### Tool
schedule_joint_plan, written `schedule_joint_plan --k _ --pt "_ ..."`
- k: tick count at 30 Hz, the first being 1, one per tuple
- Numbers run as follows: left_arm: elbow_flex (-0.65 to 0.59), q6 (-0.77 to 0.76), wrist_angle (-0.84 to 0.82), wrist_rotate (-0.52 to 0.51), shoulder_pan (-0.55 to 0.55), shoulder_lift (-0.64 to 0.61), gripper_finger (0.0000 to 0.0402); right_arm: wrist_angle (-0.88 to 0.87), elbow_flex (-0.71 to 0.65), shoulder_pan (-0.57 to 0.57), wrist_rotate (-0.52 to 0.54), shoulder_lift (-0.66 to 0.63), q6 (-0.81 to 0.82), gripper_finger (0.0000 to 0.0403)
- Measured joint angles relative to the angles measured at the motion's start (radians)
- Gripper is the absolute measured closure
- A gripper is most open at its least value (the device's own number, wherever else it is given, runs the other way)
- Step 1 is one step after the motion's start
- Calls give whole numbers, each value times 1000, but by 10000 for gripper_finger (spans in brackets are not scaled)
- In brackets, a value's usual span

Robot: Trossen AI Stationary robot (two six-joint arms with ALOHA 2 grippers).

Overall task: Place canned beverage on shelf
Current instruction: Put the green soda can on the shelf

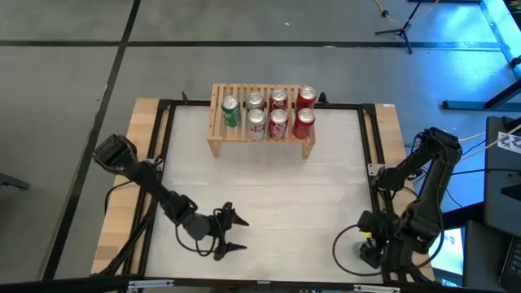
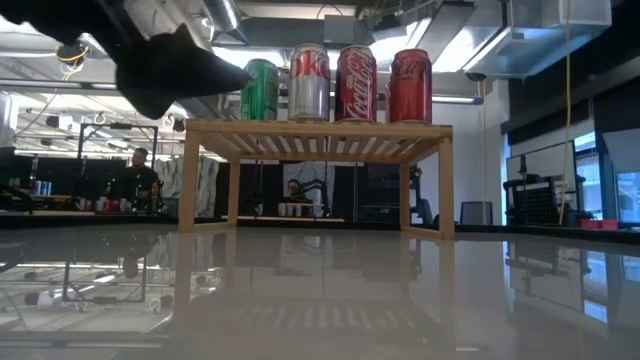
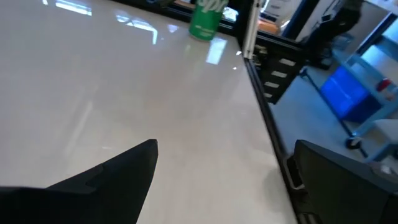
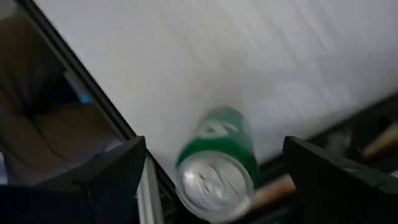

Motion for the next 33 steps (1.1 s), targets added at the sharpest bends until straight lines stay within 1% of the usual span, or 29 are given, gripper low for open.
schedule_joint_plan --k 4,7,11,16,23,28,31,33 --pt "0 -7 52 -4 -26 23 35 -25 0 33 -38 0 67 29" --pt "0 -25 78 -27 -48 29 35 -24 0 57 -58 8 117 29" --pt "0 -32 101 -44 -57 30 35 -15 0 88 -59 46 147 29" --pt "0 -33 104 -75 -59 30 35 19 0 98 -59 105 148 29" --pt "0 -32 102 -81 -59 30 35 26 0 95 -59 189 121 29" --pt "0 -32 102 -83 -59 30 35 37 0 94 -77 222 96 29" --pt "0 -11 111 -83 -58 30 35 45 -1 94 -77 232 96 41" --pt "0 2 129 -83 -58 30 35 45 -1 94 -77 232 95 66"
